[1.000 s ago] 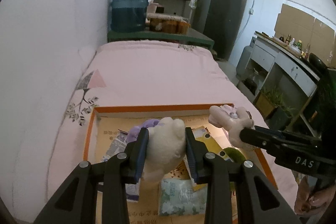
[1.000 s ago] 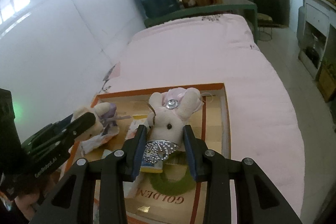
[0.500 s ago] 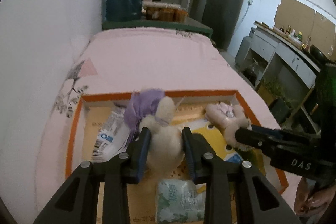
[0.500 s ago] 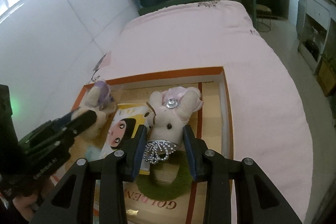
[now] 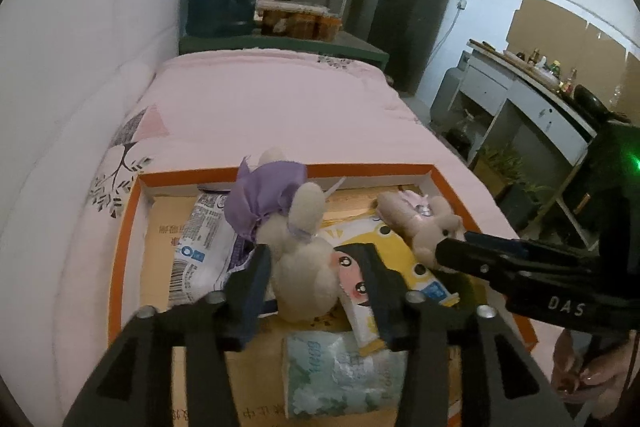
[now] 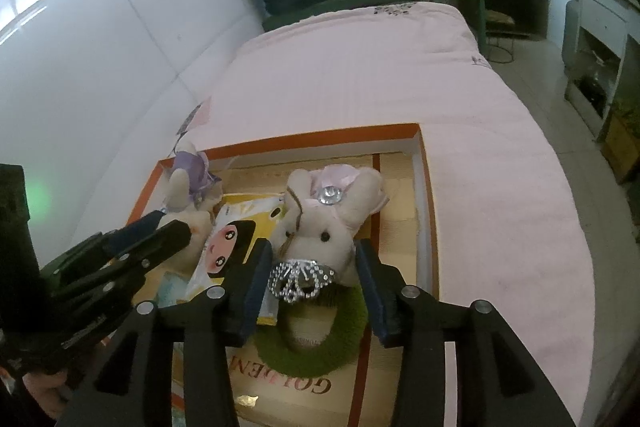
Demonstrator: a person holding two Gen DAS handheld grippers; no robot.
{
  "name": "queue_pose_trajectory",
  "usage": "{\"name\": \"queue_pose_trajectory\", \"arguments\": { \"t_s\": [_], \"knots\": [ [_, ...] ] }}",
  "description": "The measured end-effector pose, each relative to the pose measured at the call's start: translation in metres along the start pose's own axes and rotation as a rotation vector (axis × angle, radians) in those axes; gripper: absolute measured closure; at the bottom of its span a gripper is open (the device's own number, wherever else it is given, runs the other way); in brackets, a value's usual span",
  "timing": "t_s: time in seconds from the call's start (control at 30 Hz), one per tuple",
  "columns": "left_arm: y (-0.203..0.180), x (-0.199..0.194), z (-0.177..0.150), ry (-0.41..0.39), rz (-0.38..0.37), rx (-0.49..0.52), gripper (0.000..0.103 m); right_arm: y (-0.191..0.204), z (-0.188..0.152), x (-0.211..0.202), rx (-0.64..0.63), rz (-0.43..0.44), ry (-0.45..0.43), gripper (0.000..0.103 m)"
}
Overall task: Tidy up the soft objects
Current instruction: 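Lower and release the white bunny with the left gripper while the right gripper releases the tiara bunny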
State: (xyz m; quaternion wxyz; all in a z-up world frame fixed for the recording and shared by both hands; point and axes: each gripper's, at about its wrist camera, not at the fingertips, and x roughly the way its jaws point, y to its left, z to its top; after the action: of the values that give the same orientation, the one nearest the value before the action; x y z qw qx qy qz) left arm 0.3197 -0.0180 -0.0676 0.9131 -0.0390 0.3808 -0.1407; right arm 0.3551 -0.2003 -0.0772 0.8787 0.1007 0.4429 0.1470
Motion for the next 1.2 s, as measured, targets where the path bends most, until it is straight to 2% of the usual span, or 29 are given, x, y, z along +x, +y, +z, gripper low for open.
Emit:
{"name": "queue_pose_trajectory", "arguments": {
  "t_s": [0.23,0.63,1.03,1.2],
  "knots": [
    [-0.007,-0.016,0.000,-0.024,0.007,0.017,0.052,0.002,-0.003,-0.008,-0.003,-0.011,-0.012,0.048],
    [-0.008,-0.052,-0.002,-0.067,0.035,0.008,0.052,0.006,-0.015,-0.039,0.001,-0.004,-0.042,0.048],
    [-0.014,-0.090,-0.011,-0.109,0.125,0.006,0.052,0.028,-0.034,-0.064,-0.036,0.005,-0.057,0.048],
    [-0.016,-0.105,-0.018,-0.137,0.125,-0.006,0.052,0.038,-0.045,-0.074,-0.051,0.009,-0.061,0.048]
  ]
}}
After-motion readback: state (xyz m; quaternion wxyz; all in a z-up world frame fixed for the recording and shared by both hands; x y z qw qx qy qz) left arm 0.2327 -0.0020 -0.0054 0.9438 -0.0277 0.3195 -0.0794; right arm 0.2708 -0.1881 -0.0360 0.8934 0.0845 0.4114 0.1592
